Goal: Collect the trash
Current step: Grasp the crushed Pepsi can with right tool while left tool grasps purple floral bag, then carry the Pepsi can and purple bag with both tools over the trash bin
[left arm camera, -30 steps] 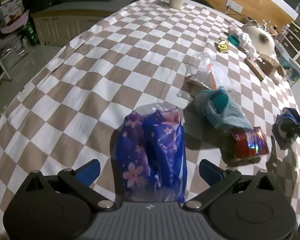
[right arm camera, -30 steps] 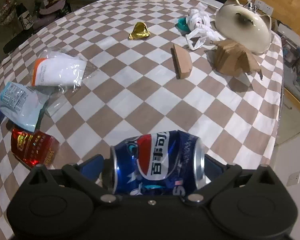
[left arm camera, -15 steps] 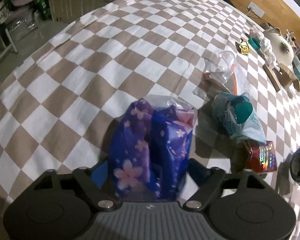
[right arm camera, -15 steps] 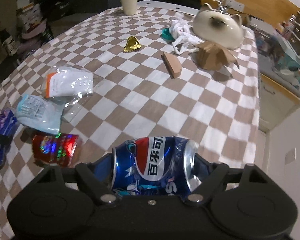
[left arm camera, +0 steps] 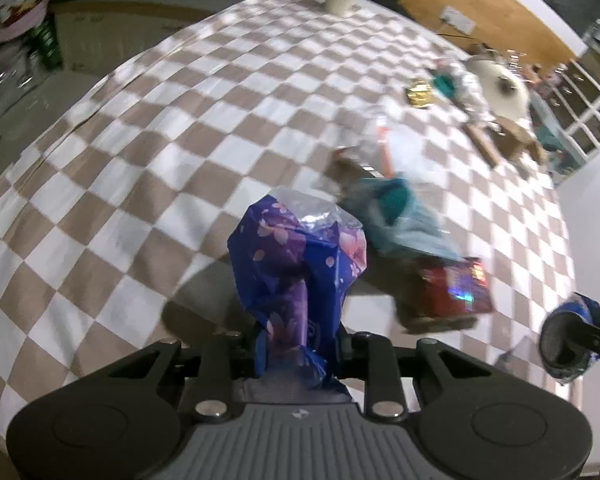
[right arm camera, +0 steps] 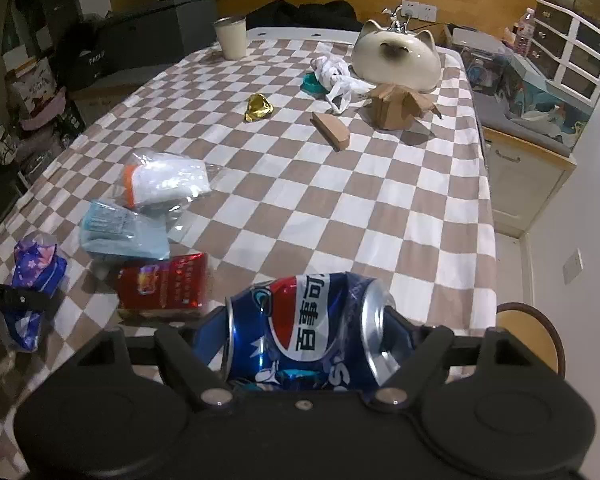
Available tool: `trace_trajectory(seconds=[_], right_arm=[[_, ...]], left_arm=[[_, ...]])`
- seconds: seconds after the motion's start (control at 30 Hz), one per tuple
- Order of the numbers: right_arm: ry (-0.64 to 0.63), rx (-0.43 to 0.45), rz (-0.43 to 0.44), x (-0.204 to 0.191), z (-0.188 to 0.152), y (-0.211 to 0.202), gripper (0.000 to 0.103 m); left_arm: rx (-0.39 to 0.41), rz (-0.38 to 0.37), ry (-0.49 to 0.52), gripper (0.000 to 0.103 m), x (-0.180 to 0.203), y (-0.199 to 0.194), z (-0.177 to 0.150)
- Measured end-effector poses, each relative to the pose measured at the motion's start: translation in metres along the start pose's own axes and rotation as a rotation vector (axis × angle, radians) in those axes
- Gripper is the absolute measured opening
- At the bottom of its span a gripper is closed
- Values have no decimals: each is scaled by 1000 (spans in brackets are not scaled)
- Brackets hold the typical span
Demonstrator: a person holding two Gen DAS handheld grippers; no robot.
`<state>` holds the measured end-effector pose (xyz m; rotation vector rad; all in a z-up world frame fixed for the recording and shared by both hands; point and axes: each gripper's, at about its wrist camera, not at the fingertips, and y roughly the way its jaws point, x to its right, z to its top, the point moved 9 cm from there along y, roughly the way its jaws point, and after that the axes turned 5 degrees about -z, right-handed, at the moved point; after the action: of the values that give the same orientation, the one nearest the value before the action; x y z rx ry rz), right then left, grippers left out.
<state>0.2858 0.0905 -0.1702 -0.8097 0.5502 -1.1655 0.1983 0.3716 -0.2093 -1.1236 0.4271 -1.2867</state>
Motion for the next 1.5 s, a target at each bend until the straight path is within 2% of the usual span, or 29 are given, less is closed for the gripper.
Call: trace_trajectory(seconds=[0.43,0.73,0.97,1.13,1.3,1.5], right_arm=[[27,55,17,-14,-11,-46,79],[82,92,0,8,-15,-72,79],[134,137,-3,47,-15,-86,79],[157,143,25,85,-14,-83,79],[176,129,45,134,-10,-71,79],[175,106,48,203,-9,-53,79]], left_arm=[[83,-94,127,30,63,-37,-5],[91,-123,223,30,111,-44,-16],[100,-127,252,30,152,-39,-19],[112,-100,253,30,188,-32,-19],[104,-71,248,30,234,-12,-18],[66,-71,268,30,302,24,-23]])
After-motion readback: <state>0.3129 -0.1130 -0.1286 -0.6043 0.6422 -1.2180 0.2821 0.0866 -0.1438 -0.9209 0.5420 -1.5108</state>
